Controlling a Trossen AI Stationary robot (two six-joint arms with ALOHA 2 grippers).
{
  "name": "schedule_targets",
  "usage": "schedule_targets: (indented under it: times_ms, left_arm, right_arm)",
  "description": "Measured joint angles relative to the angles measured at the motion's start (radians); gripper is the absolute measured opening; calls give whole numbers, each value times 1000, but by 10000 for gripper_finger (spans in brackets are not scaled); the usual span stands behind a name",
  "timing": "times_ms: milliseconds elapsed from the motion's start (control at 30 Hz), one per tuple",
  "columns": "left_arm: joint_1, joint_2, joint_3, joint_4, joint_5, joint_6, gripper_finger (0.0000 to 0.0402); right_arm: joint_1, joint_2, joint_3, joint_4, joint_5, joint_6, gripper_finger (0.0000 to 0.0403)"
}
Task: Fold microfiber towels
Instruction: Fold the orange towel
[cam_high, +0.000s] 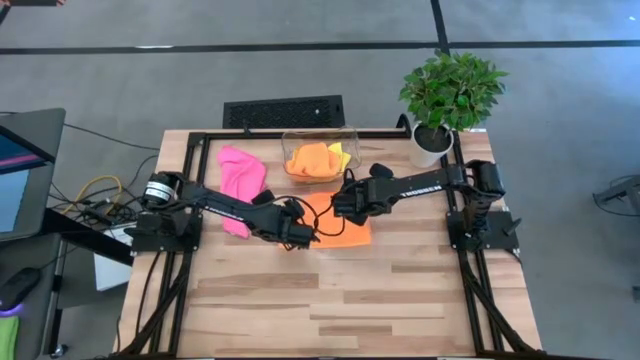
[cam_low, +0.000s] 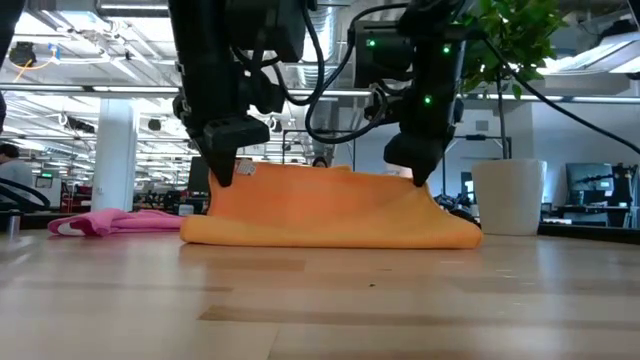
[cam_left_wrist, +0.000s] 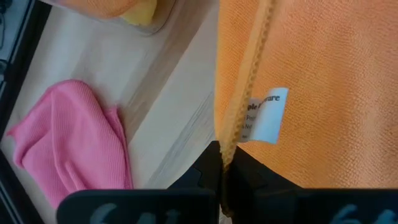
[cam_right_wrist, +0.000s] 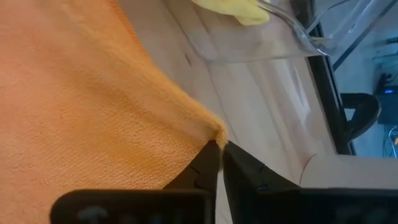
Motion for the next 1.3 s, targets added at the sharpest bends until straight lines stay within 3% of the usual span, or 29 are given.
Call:
schedule_targets:
  times_ms: [300, 667, 800, 1000, 1300]
  left_arm:
    - [0, 0, 0, -1, -7, 4, 58]
    - [0, 0, 0, -2, -19, 11, 138]
    - [-11, 0, 0, -17, -16, 5, 145]
    - [-93, 0, 0, -104, -67, -64, 146]
    - [-242, 0, 0, -158, -11, -188, 146]
  right_arm:
    - [-13, 0, 0, 22, -3, -39, 84]
    - [-13, 0, 0, 61, -23, -43, 168]
    - [-9, 0, 0, 53, -32, -51, 191]
    - [38, 0, 0, -1, -170, -19, 205]
    - [186, 0, 0, -132, -176, 64, 199]
